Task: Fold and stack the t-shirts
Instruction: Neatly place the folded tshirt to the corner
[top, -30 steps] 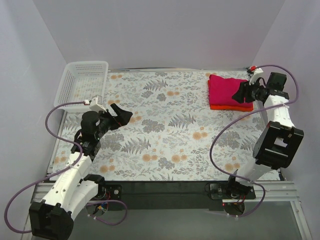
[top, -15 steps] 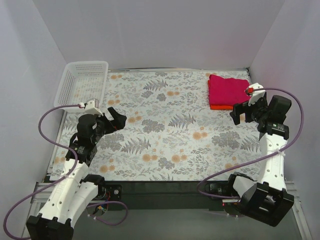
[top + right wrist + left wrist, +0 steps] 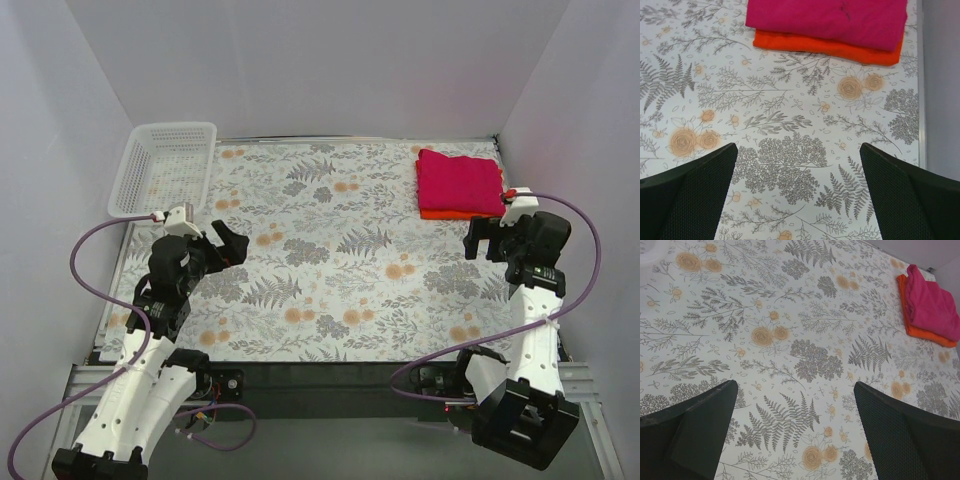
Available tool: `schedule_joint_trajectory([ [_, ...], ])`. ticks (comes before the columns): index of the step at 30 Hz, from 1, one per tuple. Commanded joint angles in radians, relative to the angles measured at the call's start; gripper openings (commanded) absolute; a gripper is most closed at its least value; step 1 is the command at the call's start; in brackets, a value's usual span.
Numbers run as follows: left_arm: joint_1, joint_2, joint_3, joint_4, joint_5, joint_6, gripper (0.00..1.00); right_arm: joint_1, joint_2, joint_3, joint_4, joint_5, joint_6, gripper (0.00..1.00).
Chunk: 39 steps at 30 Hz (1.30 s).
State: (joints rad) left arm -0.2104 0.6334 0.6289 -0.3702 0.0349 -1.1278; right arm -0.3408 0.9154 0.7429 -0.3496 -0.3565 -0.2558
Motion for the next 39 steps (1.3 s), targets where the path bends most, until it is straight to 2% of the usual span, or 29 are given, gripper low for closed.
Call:
schedule_joint_trajectory([
  [1, 0.006, 0.0, -0.012, -0.007, -0.01, 0.025, 0.96, -0.006, -0.046, -0.02, 0.115, 0.14, 0.117, 0.98],
  [11, 0.006, 0.005, -0.024, 0.013, 0.013, 0.04, 0.96, -0.006, -0.053, -0.076, 0.172, 0.191, 0.181, 0.98],
  [39, 0.006, 0.026, -0.028, 0.022, 0.02, 0.045, 0.95, -0.006, -0.047, -0.102, 0.187, 0.264, 0.173, 0.98],
])
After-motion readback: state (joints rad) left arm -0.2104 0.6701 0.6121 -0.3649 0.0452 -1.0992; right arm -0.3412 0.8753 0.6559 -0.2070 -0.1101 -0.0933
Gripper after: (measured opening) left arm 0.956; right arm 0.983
